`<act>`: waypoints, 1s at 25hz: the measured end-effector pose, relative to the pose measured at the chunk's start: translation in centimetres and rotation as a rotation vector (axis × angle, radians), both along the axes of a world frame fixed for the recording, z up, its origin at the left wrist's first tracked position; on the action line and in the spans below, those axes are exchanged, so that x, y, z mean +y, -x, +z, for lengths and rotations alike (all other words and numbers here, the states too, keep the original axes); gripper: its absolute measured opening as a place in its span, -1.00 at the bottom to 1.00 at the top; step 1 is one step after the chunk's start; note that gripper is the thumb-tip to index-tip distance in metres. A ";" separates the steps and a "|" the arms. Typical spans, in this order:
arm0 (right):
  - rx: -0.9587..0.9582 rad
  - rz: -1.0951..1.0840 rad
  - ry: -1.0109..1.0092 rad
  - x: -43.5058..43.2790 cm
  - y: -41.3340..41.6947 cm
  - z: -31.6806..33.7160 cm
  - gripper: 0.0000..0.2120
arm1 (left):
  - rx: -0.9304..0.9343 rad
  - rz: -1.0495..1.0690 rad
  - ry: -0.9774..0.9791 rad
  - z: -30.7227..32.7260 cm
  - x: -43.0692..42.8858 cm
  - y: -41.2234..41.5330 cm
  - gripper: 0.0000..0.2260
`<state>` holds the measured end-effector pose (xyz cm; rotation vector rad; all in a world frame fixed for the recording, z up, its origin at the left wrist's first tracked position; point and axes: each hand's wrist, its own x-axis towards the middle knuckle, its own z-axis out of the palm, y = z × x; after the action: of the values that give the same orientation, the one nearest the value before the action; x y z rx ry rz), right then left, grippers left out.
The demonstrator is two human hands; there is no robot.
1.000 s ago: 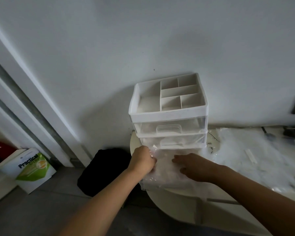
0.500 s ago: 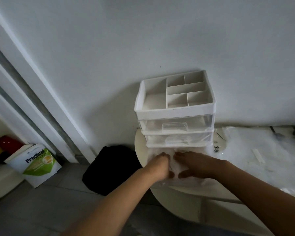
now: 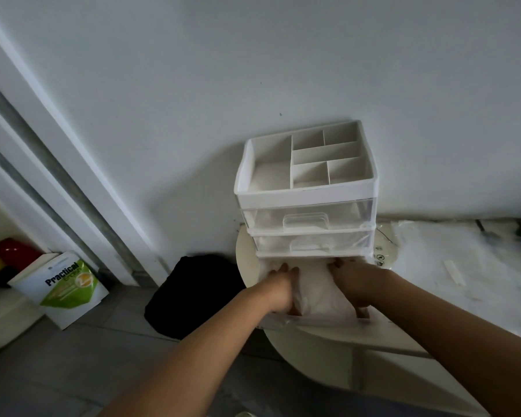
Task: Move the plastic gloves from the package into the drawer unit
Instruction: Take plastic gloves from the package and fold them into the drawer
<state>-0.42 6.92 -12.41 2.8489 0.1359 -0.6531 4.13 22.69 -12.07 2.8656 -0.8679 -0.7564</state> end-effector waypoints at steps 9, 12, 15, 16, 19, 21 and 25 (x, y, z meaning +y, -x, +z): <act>-0.290 0.022 -0.556 -4.4 5.2 4.4 -0.54 | 0.009 -0.009 0.010 0.0 -0.3 0.3 -0.33; -0.420 -0.105 -0.545 -8.5 7.5 4.8 -0.73 | -0.060 0.037 0.103 0.8 -0.3 0.9 -0.46; -0.499 -0.332 -0.398 -14.0 9.8 4.0 -0.82 | -0.192 0.062 0.272 2.3 -1.7 2.2 -0.70; -0.492 -0.409 -0.309 -15.9 10.6 3.5 -0.80 | -0.254 0.037 0.330 3.0 -2.4 2.9 -0.87; -0.473 -0.563 -0.110 -20.4 13.1 1.4 -0.73 | -0.337 -0.023 0.489 4.4 -5.8 5.5 -0.65; -0.424 -0.667 -0.085 -22.5 14.5 -0.3 -0.71 | -0.309 -0.061 0.580 4.4 -8.4 7.0 -0.61; -0.387 -0.726 -0.258 -23.6 16.3 -2.0 -0.60 | -0.154 -0.125 0.632 2.9 -14.0 9.1 -0.73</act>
<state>-16.71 -16.68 -14.42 3.1776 -0.9726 -0.1741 -4.95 8.66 -9.14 2.3374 -1.0761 -0.2041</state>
